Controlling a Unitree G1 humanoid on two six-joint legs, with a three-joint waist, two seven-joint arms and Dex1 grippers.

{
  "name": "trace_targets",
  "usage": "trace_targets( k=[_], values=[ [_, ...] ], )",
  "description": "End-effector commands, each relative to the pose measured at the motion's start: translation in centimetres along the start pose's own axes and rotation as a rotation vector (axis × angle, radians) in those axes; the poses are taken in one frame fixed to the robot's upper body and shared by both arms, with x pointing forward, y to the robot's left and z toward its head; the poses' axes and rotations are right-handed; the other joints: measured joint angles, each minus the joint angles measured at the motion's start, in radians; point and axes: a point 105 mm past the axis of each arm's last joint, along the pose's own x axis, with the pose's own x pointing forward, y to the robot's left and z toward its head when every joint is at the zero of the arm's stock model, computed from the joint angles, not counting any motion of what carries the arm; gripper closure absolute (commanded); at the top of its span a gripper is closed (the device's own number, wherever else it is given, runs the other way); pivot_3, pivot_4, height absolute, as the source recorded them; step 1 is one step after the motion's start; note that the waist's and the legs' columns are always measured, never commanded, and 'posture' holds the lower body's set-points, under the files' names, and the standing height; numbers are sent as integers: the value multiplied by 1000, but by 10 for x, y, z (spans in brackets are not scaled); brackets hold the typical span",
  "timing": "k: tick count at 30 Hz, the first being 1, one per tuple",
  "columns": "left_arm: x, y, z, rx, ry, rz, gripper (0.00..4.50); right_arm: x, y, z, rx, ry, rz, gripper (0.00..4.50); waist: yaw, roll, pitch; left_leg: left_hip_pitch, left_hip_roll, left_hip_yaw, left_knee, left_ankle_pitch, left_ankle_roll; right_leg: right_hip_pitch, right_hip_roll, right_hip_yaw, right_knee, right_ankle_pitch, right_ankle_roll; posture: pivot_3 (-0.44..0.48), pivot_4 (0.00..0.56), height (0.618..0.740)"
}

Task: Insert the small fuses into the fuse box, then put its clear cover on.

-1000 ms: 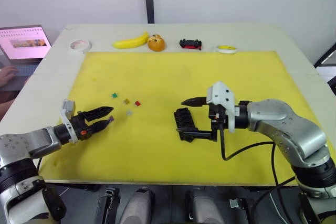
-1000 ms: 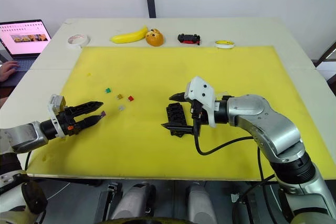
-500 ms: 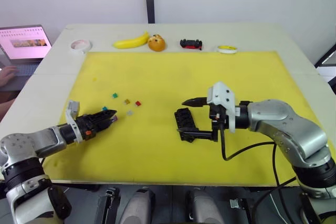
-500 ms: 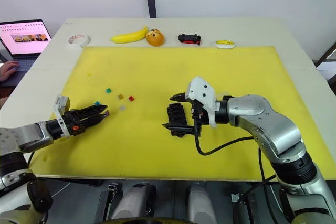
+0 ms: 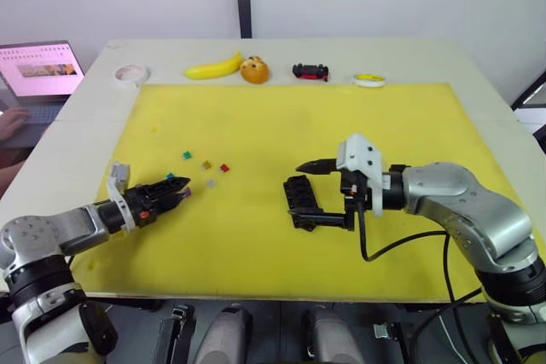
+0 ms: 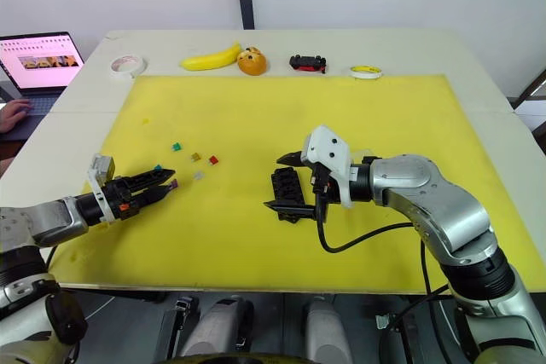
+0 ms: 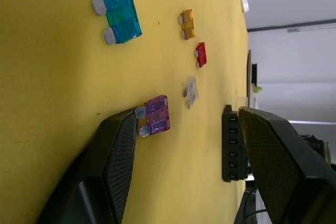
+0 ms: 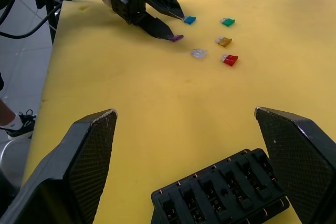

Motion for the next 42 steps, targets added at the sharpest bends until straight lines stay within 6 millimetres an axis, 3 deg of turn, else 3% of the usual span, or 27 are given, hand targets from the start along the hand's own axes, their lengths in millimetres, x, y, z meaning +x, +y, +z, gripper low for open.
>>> trace_targets(
  k=[1,3,31,34,36,42],
  values=[
    [7,8,-10,-36,35,13,1859,-5,0,6,-27,-14,-9,0,0,0,0,0,0,0,0,0,0,0,0,0,0,0,0,0,150,740],
    [7,9,-11,-35,41,19,2608,-6,0,6,-27,-13,-8,0,-1,0,0,0,0,0,0,0,0,0,0,0,0,0,0,0,150,740],
    [6,13,-15,-17,62,39,2608,-6,3,4,-22,-10,-9,0,-3,0,0,0,0,0,0,0,0,0,0,0,0,0,0,0,150,740],
    [6,13,-16,-19,67,38,3503,-6,4,3,-20,-8,-9,0,-3,0,0,0,0,0,0,0,0,0,0,0,0,0,0,0,150,740],
    [6,14,-16,-17,70,49,4441,-6,4,3,-20,-7,-9,0,-4,0,0,0,0,0,0,0,0,0,0,0,0,0,0,0,150,740],
    [7,15,-17,-16,71,52,4441,-7,4,2,-18,-7,-9,0,-5,1,0,0,0,1,0,0,1,0,1,0,0,0,0,0,150,740]
  ],
)
